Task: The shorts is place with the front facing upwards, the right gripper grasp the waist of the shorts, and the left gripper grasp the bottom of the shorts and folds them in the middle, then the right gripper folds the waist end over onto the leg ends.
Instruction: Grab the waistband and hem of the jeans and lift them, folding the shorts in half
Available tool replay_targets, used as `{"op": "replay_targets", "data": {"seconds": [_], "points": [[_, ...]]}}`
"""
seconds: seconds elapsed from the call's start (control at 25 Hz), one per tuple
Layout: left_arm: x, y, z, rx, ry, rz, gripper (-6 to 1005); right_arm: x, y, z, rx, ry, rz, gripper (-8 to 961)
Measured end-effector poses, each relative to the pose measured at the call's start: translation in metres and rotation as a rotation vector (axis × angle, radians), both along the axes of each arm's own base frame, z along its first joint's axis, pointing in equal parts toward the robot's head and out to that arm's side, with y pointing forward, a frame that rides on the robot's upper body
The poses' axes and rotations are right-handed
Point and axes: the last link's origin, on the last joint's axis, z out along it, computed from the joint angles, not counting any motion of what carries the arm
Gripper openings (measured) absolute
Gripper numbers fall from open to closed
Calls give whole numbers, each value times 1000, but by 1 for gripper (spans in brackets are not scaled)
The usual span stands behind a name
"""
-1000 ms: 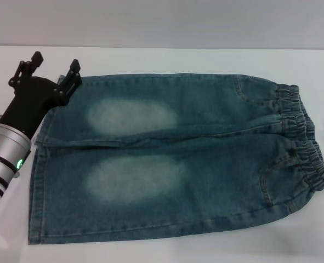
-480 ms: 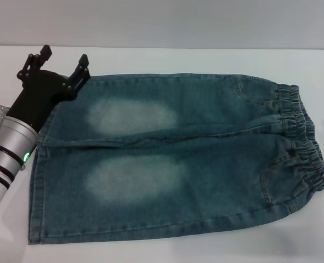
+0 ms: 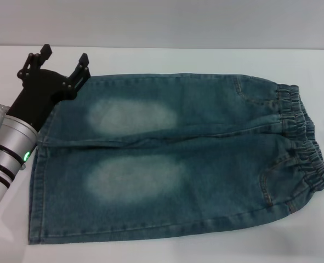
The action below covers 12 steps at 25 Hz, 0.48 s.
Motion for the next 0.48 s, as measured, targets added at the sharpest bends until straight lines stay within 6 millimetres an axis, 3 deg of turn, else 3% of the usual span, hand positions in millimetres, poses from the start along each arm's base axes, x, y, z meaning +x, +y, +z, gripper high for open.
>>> {"op": "replay_targets", "data": {"seconds": [0.48], "points": [[-1,-1,-1,-4,-4,3,830,-1,0,0,3,7,3,756]]}}
